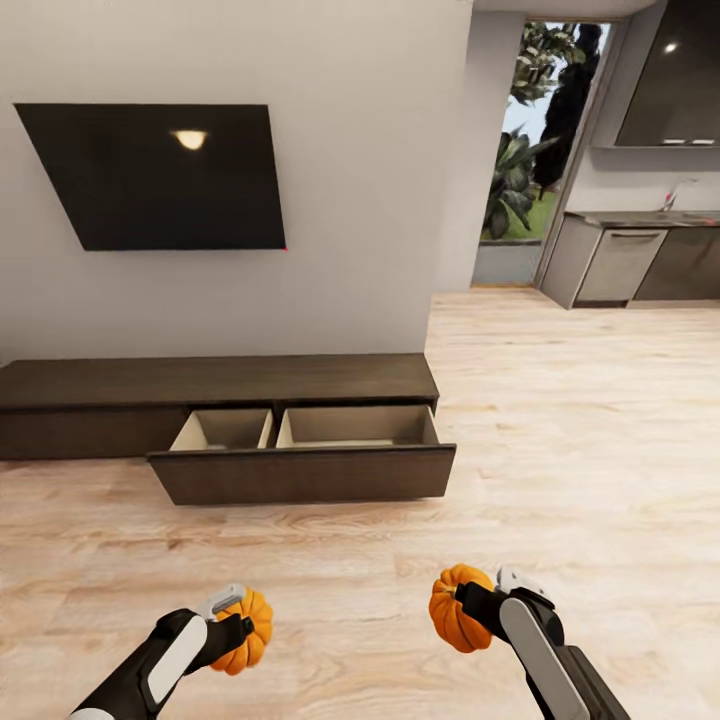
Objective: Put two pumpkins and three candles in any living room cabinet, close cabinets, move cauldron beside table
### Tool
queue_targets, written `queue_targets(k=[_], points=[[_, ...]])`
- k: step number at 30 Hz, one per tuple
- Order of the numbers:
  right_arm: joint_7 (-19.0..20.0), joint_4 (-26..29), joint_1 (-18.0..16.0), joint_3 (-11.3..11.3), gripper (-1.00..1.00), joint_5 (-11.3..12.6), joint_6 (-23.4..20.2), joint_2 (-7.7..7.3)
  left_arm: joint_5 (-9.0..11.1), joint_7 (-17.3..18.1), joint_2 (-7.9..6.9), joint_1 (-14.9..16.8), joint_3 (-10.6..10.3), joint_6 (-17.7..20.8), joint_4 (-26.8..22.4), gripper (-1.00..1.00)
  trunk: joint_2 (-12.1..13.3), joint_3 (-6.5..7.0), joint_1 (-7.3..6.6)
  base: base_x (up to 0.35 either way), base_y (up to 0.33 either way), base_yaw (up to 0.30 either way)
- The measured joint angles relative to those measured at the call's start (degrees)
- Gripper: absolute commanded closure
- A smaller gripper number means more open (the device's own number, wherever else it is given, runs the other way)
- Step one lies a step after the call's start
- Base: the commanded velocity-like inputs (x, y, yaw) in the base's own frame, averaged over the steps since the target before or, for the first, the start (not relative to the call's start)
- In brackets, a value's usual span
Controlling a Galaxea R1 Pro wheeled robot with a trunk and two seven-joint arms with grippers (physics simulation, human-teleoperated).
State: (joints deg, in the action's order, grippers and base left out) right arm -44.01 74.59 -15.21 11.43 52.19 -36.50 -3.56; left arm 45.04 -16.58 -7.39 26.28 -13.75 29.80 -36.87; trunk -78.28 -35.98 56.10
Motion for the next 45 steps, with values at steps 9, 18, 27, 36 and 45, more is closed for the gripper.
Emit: queue_targets(k=[9, 18, 27, 36, 45], points=[[-0.8, 13.6, -4.5, -3.1, 1.0, 0.1, -19.3, 0.81, -0.5, -1.9, -0.18, 3.5, 5.0, 28.6, -23.4, 1.0, 3.6, 1.63, -1.98, 0.0, 0.0, 0.001], [-0.3, 15.7, -6.1, -5.8, 1.0, 0.2, -22.4, 1.6, 3.2, -2.2, 1.82, 4.9, 7.2, 29.4, -27.1, 1.0, 7.2, 3.24, -3.95, 0.0, 0.0, 0.0], [-0.1, 16.0, -6.3, -7.9, 1.0, 3.8, -22.7, 1.55, 4.1, -2.1, 2.4, 5.4, 11.2, 29.5, -27.0, 1.0, 10.8, 4.85, -5.93, 0.0, 0.0, 0.0], [-0.1, 16.0, -6.3, -8.0, 1.0, 4.9, -22.8, 1.62, 9.2, -1.8, 2.29, 5.4, 12.1, 29.5, -27.0, 1.0, 14.4, 6.46, -7.91, 0.0, 0.0, 0.0], [0.0, 15.9, -6.3, -8.0, 1.0, 5.0, -22.9, 1.69, 18.4, -1.6, 2.04, 5.3, 11.8, 29.5, -26.7, 1.0, 16.1, 7.18, -8.79, 0.004, 0.0, 0.0]])
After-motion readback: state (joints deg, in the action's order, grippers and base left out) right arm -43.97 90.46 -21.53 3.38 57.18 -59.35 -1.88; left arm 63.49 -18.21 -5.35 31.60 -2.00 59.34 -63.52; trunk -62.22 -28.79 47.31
